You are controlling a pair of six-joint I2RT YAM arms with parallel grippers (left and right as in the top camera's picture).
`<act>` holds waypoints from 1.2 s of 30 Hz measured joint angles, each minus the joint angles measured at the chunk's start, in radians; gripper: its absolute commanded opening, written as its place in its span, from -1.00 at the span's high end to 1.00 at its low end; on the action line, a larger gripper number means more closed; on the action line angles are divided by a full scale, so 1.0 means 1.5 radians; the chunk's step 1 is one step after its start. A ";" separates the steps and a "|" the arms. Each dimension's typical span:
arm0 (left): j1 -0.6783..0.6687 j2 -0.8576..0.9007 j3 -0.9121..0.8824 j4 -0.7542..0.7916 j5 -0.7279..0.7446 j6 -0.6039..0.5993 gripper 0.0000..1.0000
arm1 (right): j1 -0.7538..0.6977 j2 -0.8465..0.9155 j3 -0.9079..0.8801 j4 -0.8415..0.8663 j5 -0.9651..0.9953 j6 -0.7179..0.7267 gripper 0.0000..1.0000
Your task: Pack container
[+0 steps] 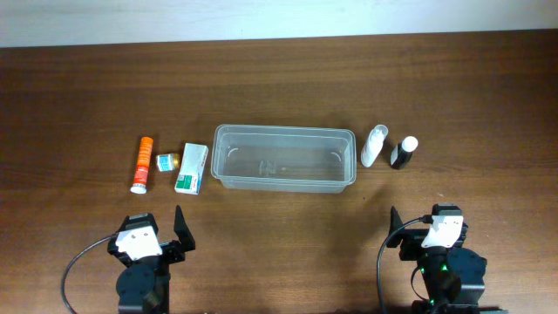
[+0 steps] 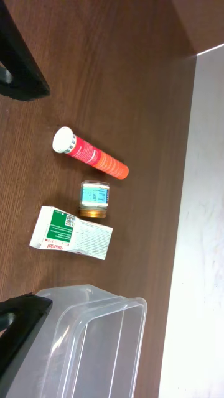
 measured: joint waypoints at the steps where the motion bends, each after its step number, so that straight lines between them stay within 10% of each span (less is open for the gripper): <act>1: 0.000 0.000 0.000 0.000 0.000 0.000 -0.99 | 0.000 0.000 0.000 0.000 0.000 0.000 -0.97; 28: 0.000 0.000 0.000 0.000 0.000 0.000 -0.99 | 0.000 0.000 0.005 0.018 -0.009 0.029 -0.97; 36: 0.000 0.000 0.000 0.000 0.000 0.000 -0.99 | 0.000 0.075 0.174 -0.026 -0.018 0.036 -0.97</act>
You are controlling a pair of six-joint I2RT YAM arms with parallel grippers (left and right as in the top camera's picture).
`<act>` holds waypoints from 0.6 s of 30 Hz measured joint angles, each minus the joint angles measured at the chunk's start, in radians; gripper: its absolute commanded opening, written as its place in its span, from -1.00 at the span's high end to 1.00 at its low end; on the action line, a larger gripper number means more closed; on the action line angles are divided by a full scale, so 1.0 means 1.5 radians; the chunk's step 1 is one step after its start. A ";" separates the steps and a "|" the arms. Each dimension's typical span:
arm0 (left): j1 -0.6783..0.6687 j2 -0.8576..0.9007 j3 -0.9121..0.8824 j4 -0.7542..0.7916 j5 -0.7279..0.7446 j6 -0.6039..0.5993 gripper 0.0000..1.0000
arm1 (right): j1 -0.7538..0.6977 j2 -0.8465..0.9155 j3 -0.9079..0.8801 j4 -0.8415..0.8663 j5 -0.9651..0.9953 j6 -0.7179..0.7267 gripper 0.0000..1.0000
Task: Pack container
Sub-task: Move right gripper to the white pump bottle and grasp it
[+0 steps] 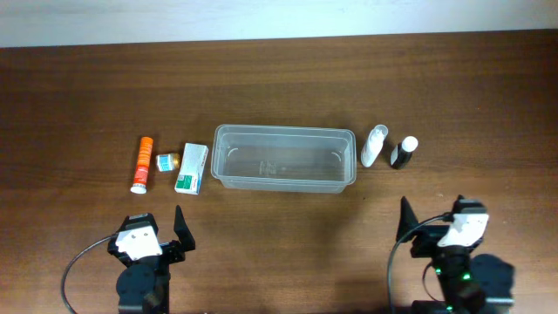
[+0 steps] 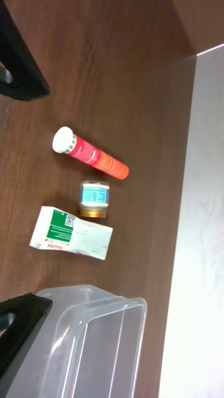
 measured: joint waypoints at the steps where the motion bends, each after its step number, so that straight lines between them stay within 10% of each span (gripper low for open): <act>1: 0.000 0.000 0.000 0.001 0.000 0.000 -1.00 | 0.000 0.027 0.033 -0.016 0.000 0.000 -0.97; 18: 0.000 0.000 -0.001 0.000 0.000 0.000 -0.99 | 0.014 0.753 0.793 -0.439 -0.137 0.008 -0.98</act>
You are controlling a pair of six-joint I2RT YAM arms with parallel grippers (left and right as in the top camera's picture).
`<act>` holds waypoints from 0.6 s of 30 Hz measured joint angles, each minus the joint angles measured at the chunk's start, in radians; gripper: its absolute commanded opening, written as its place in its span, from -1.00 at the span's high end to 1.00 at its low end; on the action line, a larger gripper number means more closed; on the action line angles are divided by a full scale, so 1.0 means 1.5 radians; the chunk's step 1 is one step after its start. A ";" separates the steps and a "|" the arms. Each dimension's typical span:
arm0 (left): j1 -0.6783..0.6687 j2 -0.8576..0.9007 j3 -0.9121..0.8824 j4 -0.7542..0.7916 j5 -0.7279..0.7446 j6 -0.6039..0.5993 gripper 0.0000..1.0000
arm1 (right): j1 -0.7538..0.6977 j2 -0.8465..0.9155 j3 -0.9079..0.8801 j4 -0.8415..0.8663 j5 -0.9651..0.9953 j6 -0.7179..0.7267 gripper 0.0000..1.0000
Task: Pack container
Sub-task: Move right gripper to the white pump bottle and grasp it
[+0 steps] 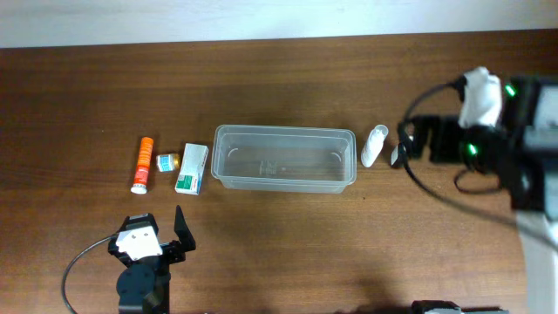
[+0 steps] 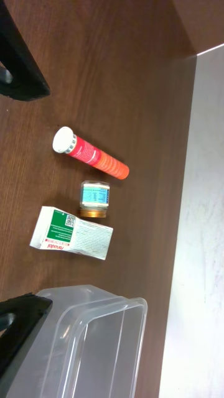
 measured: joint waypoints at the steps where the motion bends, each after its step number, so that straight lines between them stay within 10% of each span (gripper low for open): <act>1: 0.000 0.000 0.000 0.000 0.000 0.000 -0.99 | 0.009 0.030 0.007 0.000 0.003 0.012 -0.91; 18: 0.000 0.000 0.000 0.000 0.000 0.000 -0.99 | 0.093 0.384 0.010 0.061 0.150 0.184 -0.28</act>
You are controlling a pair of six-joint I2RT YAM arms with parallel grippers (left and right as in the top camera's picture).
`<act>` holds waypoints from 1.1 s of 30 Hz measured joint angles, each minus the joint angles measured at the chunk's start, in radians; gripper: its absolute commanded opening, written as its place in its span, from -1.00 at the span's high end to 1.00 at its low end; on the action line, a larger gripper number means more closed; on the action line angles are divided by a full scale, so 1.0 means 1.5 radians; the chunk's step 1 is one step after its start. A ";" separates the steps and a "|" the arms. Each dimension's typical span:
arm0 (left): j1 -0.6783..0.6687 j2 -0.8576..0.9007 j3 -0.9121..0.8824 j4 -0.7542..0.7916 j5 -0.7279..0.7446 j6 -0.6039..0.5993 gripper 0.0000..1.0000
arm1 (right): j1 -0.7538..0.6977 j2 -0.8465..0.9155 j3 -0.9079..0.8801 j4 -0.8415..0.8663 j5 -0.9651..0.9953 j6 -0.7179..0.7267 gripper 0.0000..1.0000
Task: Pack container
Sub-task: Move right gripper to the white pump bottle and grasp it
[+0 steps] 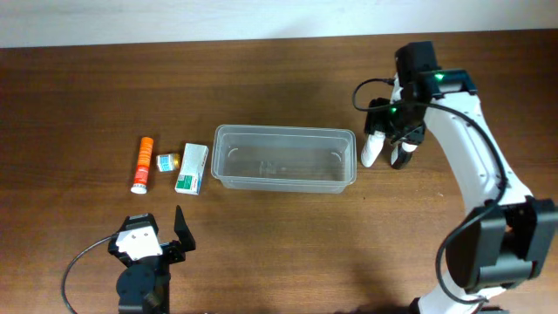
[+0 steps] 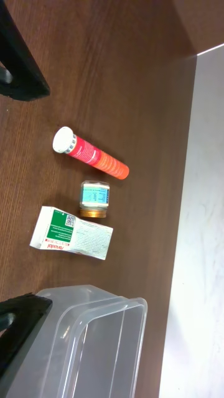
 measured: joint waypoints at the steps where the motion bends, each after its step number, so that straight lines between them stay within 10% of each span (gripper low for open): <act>1: 0.000 0.000 0.000 0.000 0.000 0.000 -0.99 | 0.003 0.004 0.000 0.003 0.004 0.006 -0.25; 33: 0.000 0.000 0.000 0.000 0.000 0.000 -0.99 | 0.026 0.068 0.001 0.007 0.068 0.051 0.68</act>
